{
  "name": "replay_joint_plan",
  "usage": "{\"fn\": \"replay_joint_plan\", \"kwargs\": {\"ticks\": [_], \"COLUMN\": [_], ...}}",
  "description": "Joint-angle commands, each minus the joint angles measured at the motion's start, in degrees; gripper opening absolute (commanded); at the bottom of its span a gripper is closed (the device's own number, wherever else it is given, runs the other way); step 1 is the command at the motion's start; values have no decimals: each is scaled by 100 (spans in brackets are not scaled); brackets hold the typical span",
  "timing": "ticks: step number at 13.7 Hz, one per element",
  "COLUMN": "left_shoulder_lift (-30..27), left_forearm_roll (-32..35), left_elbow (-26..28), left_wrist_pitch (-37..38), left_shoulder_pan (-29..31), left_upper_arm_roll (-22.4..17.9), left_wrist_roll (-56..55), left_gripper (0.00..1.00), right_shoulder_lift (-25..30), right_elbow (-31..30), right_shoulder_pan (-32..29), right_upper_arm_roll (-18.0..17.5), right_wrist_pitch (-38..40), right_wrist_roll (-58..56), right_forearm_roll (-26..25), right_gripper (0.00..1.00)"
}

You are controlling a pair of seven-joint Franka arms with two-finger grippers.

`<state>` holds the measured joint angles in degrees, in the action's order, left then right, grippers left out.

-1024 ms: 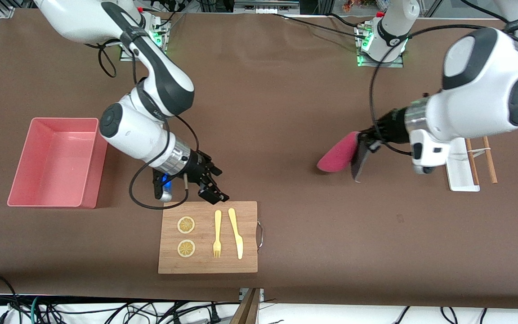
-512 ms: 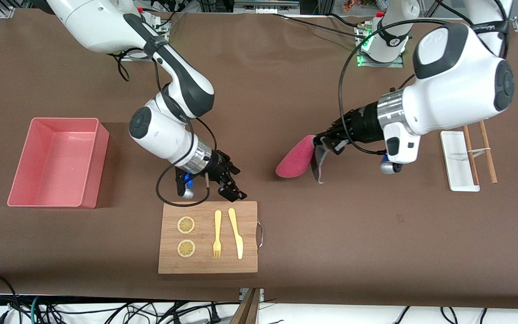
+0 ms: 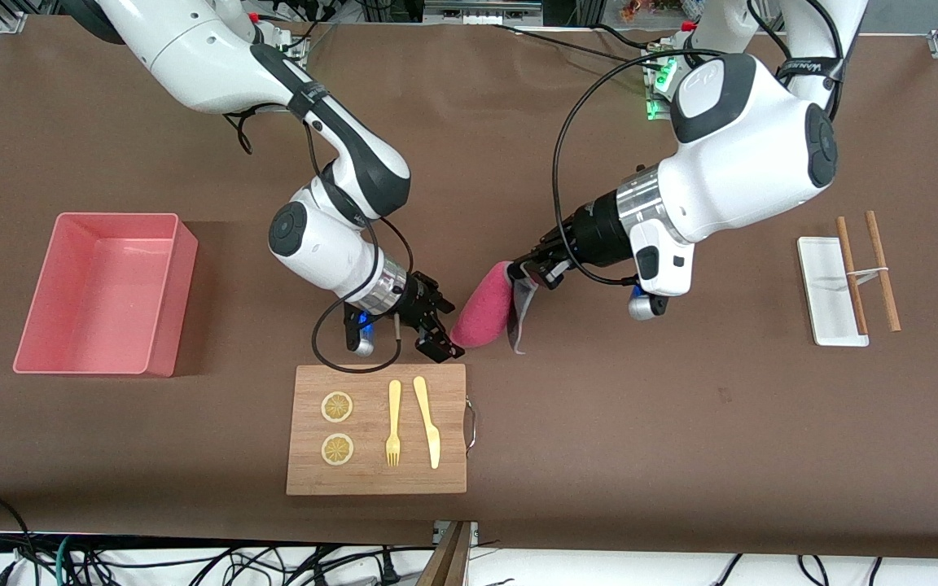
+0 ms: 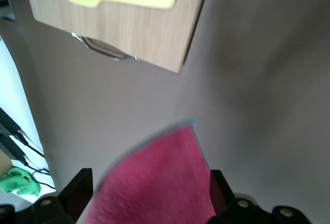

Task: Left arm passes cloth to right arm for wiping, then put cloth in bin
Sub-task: 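Grasp the cloth with the right gripper beside the left gripper, then open the left gripper and withdraw it while the right gripper pulls the cloth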

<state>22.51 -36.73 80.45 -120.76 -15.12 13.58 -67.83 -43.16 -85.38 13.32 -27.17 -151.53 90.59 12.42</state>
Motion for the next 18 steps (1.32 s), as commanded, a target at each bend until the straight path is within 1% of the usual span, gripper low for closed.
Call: {"fn": "replay_joint_plan", "kwargs": {"ticks": [1,2,3,4,6,7,14,15,16,18], "left_shoulder_lift": [105,105,105,105,105,96,96,87,78,8], "left_forearm_roll": [-168,-168,-168,-159,-159,-159,-151,-150,-63,-71], "left_elbow": [-205,-205,-205,-205,-205,-205,-205,-205,-205,-196], "left_wrist_pitch": [-35,-53,-79,-79,-79,-79,-79,-79,-79,8], "left_shoulder_pan": [-87,-105,-131,-131,-123,-114,-88,-79,-96,-44], "left_upper_arm_roll": [-39,-39,-39,-39,-39,-39,-39,-39,-74,-48], "left_wrist_roll": [7,7,-2,-2,7,15,24,-10,-72,-142], "left_gripper": [0,0,0,0,0,0,0,25,99,100], "right_shoulder_lift": [-70,-79,-96,-96,-96,-96,-79,-70,-61,-44], "right_elbow": [-14,-32,-32,-32,-32,-32,21,21,30,21], "right_shoulder_pan": [48,65,65,65,39,21,-31,-31,-31,-31], "right_upper_arm_roll": [-157,-209,-210,-210,-201,-201,-166,-166,-166,-166], "right_wrist_pitch": [-43,-26,0,1,1,1,36,62,149,316], "right_wrist_roll": [99,90,90,55,20,-6,-42,-42,-42,-33], "right_forearm_roll": [58,67,67,67,67,58,-21,-21,-29,-30], "right_gripper": [99,98,79,39,1,0,0,0,0,0]}}
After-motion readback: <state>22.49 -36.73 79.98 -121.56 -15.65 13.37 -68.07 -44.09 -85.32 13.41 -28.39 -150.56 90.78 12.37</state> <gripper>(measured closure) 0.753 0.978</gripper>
